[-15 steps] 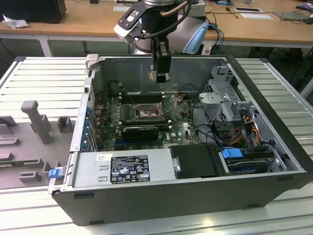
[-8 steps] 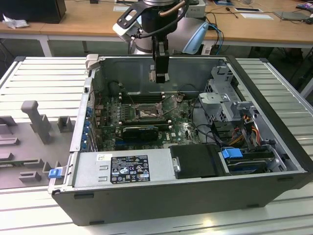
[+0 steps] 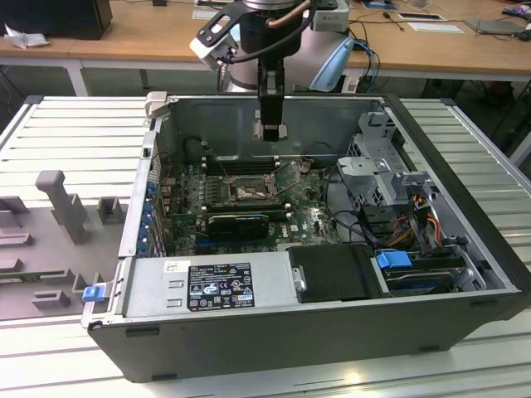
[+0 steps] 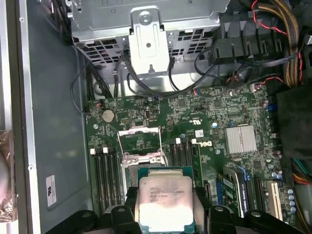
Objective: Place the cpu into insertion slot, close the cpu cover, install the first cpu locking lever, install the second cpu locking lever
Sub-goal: 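Place the cpu into insertion slot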
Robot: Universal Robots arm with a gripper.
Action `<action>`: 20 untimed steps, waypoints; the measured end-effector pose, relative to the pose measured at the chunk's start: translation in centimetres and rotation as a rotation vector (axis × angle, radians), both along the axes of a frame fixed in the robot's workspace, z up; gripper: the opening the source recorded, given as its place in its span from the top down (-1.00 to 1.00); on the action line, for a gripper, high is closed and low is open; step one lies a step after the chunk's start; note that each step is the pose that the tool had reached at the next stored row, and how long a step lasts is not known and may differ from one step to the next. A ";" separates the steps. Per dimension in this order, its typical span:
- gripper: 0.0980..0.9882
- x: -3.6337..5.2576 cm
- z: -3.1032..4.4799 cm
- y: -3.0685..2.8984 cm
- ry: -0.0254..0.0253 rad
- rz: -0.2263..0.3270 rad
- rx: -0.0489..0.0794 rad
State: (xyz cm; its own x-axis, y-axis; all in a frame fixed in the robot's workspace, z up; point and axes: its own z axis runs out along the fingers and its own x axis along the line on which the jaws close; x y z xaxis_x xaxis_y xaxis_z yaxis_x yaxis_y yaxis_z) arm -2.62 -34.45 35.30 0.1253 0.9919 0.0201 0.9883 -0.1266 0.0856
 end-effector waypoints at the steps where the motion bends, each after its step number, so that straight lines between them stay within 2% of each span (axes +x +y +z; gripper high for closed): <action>1: 0.03 0.00 0.00 0.00 0.0000 -0.005 0.000; 20: 0.03 0.00 0.00 0.00 0.0000 -0.108 0.000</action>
